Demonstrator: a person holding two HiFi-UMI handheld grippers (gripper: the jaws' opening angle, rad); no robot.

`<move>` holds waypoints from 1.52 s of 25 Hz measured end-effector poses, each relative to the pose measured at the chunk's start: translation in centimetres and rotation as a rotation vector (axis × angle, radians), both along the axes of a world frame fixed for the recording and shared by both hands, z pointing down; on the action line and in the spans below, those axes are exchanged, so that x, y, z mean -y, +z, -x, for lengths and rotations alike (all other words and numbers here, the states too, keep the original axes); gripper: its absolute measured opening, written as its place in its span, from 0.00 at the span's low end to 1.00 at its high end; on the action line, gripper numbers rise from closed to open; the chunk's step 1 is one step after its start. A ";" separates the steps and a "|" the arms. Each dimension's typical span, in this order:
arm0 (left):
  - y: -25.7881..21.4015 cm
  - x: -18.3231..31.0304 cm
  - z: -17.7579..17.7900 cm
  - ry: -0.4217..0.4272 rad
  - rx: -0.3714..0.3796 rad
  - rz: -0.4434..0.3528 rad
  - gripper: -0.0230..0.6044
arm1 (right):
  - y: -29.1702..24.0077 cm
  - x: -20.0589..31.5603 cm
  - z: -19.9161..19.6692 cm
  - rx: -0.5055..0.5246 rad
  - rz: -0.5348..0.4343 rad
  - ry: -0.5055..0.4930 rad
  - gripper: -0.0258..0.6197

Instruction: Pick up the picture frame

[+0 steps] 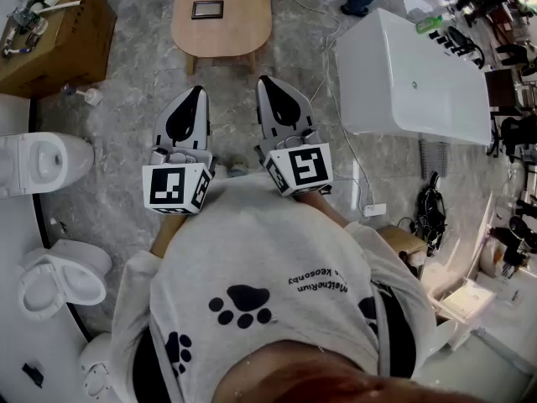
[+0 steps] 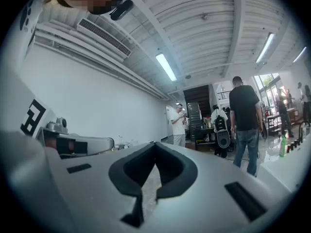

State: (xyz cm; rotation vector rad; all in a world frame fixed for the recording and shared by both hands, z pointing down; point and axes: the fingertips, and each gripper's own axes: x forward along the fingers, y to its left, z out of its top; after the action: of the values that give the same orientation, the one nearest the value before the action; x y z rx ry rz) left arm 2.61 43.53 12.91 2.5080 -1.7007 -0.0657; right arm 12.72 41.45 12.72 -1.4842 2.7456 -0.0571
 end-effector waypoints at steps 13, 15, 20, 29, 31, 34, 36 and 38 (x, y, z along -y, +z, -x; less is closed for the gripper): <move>-1.2 3.5 -1.0 0.046 0.054 -0.048 0.05 | -0.6 3.0 0.4 -0.023 -0.040 0.025 0.05; -1.4 3.8 -0.4 0.039 0.041 -0.049 0.05 | -0.7 3.3 0.9 -0.015 -0.046 0.031 0.05; -0.6 3.7 1.6 0.004 -0.002 -0.023 0.05 | -0.2 3.8 2.6 -0.026 -0.019 0.015 0.05; -0.8 5.2 3.6 0.023 -0.020 -0.037 0.05 | 0.7 4.1 4.3 -0.043 -0.008 0.027 0.05; -0.7 5.6 3.7 0.025 -0.020 -0.032 0.05 | 0.9 4.7 4.6 -0.038 -0.001 0.017 0.05; -0.5 6.8 3.5 0.034 -0.013 -0.026 0.05 | 1.2 6.1 4.6 -0.027 0.008 0.012 0.05; -0.1 8.0 3.6 0.037 -0.010 -0.020 0.05 | 1.7 7.4 4.7 -0.025 0.019 0.014 0.05; 0.5 9.4 3.8 0.035 -0.017 -0.014 0.05 | 2.4 9.0 4.8 -0.025 0.034 0.014 0.05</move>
State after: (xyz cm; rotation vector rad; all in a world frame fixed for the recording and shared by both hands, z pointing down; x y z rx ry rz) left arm -1.16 34.13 13.36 2.5385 -1.6559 -0.0956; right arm 7.94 32.49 15.12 -1.5230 2.7674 -0.0859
